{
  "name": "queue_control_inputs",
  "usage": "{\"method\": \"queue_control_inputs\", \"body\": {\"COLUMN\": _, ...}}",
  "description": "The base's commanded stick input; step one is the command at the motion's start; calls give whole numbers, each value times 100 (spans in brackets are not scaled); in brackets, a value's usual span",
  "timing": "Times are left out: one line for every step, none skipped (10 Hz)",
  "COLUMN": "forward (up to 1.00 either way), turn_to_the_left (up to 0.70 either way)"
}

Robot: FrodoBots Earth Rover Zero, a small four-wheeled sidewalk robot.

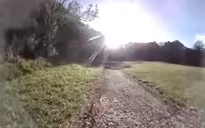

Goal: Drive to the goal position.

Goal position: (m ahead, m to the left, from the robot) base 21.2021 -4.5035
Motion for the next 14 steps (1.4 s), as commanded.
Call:
{"method": "queue_control_inputs", "body": {"forward": 50, "turn_to_the_left": -5}}
{"method": "queue_control_inputs", "body": {"forward": 50, "turn_to_the_left": -36}}
{"method": "queue_control_inputs", "body": {"forward": 50, "turn_to_the_left": -48}}
{"method": "queue_control_inputs", "body": {"forward": 50, "turn_to_the_left": -50}}
{"method": "queue_control_inputs", "body": {"forward": 50, "turn_to_the_left": -50}}
{"method": "queue_control_inputs", "body": {"forward": 50, "turn_to_the_left": -36}}
{"method": "queue_control_inputs", "body": {"forward": 50, "turn_to_the_left": -7}}
{"method": "queue_control_inputs", "body": {"forward": 50, "turn_to_the_left": 0}}
{"method": "queue_control_inputs", "body": {"forward": 50, "turn_to_the_left": 0}}
{"method": "queue_control_inputs", "body": {"forward": 50, "turn_to_the_left": 0}}
{"method": "queue_control_inputs", "body": {"forward": 50, "turn_to_the_left": 0}}
{"method": "queue_control_inputs", "body": {"forward": 50, "turn_to_the_left": 0}}
{"method": "queue_control_inputs", "body": {"forward": 50, "turn_to_the_left": 0}}
{"method": "queue_control_inputs", "body": {"forward": 50, "turn_to_the_left": 0}}
